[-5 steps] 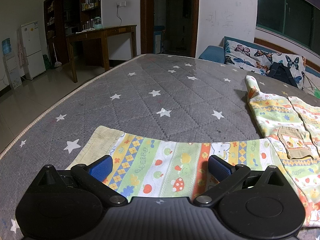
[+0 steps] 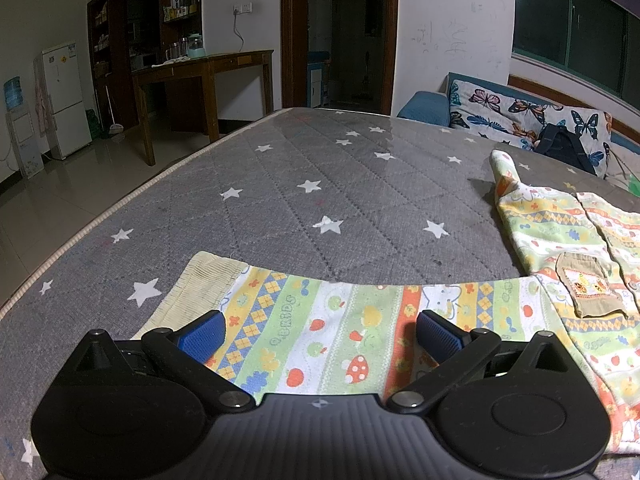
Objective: Fold clothes
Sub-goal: 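Close the right gripper on the khaki corduroy pants cuff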
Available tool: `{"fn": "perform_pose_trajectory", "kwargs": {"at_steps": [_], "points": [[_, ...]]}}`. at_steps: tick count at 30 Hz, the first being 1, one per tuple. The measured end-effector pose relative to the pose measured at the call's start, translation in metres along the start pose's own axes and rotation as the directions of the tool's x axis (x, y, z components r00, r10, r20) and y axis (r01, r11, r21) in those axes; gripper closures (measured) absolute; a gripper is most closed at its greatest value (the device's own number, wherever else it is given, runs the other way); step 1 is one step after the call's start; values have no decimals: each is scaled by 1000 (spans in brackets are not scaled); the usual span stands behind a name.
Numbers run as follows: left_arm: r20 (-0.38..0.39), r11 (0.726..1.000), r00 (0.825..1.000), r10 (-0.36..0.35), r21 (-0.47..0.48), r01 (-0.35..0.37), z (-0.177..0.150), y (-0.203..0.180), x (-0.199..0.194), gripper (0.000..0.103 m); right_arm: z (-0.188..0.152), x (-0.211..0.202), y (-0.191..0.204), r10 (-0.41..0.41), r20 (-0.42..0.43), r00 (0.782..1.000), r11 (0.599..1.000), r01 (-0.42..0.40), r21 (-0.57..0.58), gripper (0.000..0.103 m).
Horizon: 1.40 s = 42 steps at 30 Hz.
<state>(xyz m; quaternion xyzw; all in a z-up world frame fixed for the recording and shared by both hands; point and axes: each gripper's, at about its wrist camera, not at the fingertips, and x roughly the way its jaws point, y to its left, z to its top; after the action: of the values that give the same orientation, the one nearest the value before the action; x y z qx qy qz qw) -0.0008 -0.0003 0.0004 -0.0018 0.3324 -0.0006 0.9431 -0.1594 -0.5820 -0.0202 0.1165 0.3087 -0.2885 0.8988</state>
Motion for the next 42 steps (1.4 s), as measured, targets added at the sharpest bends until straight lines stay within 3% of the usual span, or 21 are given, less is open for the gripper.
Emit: {"fn": "perform_pose_trajectory", "kwargs": {"at_steps": [7,10,13,15,20,21,26,28,30,36,38,42], "points": [[0,1000,1000,1,2,-1,0,0,-1,0,3,-5,2,4,-13,1000,1000,-4,-6,0],[-1,1000,1000,2,2,-2,0,-1,-1,0,4,-7,3,6,-18,1000,1000,-6,-8,9],[-1,1000,1000,2,3,-2,0,-1,-2,0,7,-9,4,15,-31,999,1000,-15,-7,27],[-1,1000,1000,3,4,-3,0,-1,-3,0,12,-10,2,27,-41,999,1000,-27,11,53],[-1,1000,1000,3,4,-3,-1,-2,-2,0,21,-10,-10,75,-77,994,991,-66,115,90],[-1,1000,1000,3,4,-3,-1,-2,-2,0,21,-11,-12,92,-81,992,988,-81,134,91],[-1,1000,1000,3,4,-3,-1,-3,-2,0,21,-13,-2,40,-63,997,996,-35,76,92],[-1,1000,1000,3,3,-3,-2,-2,-3,0,22,-13,-2,18,-55,998,998,-14,64,80],[-1,1000,1000,3,3,-3,-2,-2,-3,0,22,-12,-5,-23,-50,998,998,26,49,46],[-1,1000,1000,2,3,-2,-2,-2,-3,0,19,-5,-11,0,-74,997,998,5,66,48],[-4,1000,1000,-2,2,2,-2,-2,-3,0,18,-5,-11,9,-68,998,997,-5,71,58],[-47,992,993,-113,-67,109,12,1,-8,0,19,-6,-3,-3,-65,998,1000,5,30,58]]}}
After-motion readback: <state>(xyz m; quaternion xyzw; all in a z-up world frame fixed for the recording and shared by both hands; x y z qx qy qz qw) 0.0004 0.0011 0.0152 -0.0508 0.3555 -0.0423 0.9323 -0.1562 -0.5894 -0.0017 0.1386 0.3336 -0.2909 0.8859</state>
